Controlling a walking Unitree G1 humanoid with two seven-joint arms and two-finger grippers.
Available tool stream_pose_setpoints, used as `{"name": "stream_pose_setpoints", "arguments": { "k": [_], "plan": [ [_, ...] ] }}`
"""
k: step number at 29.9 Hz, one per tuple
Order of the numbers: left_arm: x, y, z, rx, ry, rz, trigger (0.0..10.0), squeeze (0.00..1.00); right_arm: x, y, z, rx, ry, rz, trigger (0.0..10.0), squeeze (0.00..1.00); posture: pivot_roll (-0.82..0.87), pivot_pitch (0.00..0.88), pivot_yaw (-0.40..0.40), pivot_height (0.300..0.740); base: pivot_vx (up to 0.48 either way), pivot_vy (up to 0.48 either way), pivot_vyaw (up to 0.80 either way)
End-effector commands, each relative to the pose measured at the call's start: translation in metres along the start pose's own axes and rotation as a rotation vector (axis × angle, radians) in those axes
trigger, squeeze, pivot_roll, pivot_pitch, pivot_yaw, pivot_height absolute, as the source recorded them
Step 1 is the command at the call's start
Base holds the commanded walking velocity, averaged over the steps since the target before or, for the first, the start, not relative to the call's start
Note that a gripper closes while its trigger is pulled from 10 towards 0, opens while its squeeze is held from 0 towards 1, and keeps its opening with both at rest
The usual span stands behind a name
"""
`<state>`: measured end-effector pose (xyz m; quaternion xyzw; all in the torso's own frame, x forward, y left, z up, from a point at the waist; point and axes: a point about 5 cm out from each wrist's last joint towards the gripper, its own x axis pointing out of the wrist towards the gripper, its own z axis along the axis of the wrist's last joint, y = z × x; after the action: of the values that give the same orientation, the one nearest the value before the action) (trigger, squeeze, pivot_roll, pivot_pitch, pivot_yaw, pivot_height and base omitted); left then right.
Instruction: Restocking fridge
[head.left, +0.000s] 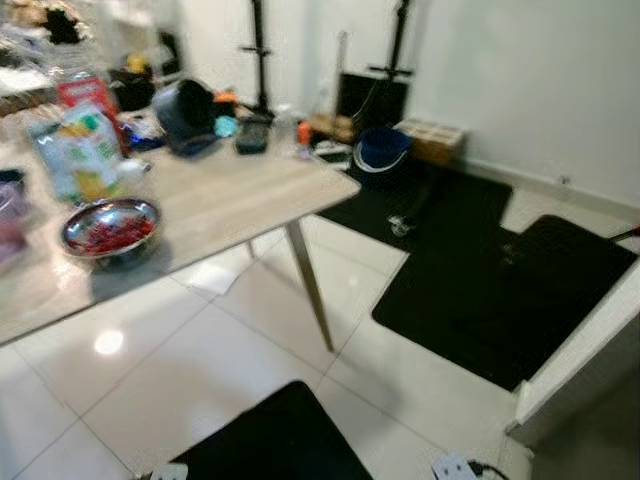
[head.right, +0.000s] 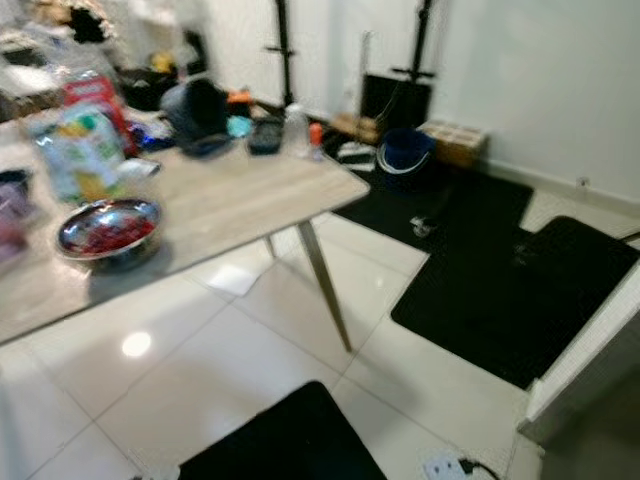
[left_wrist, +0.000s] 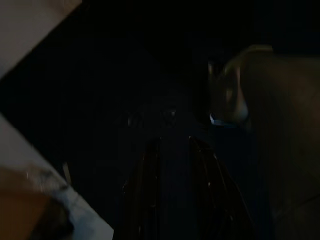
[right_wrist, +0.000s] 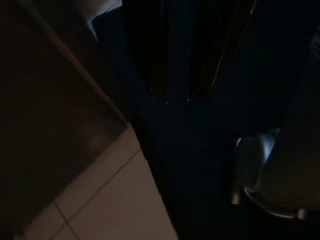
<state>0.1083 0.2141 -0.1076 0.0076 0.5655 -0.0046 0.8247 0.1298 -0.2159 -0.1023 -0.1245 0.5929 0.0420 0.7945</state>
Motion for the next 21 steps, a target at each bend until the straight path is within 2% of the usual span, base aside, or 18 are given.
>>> {"name": "stream_pose_setpoints", "arguments": {
  "k": [1, 11, 21],
  "plan": [
    [0.0014, -0.0046, 0.007, -0.005, -0.02, -0.015, 10.0, 0.0, 0.0, 0.0001, 0.0011, 0.003, 0.001, 0.0, 10.0, 0.0, 0.04, 0.0, 0.007, 0.74, 0.319, 0.0, 0.0],
    [0.0014, -0.006, 0.0059, -0.008, -0.023, -0.024, 10.0, 0.0, 0.0002, 0.0017, 0.0022, -0.008, 0.0, 0.006, 10.0, 0.0, 0.04, 0.0, 0.001, 0.74, 0.322, 0.0, 0.0],
    [0.0019, -0.0088, 0.0088, 0.003, -0.031, -0.041, 10.0, 0.0, 0.0003, 0.0017, 0.0055, -0.026, -0.003, -0.001, 10.0, 0.0, 0.03, 0.0, 0.004, 0.74, 0.326, 0.0, -0.78]
  ]
}}
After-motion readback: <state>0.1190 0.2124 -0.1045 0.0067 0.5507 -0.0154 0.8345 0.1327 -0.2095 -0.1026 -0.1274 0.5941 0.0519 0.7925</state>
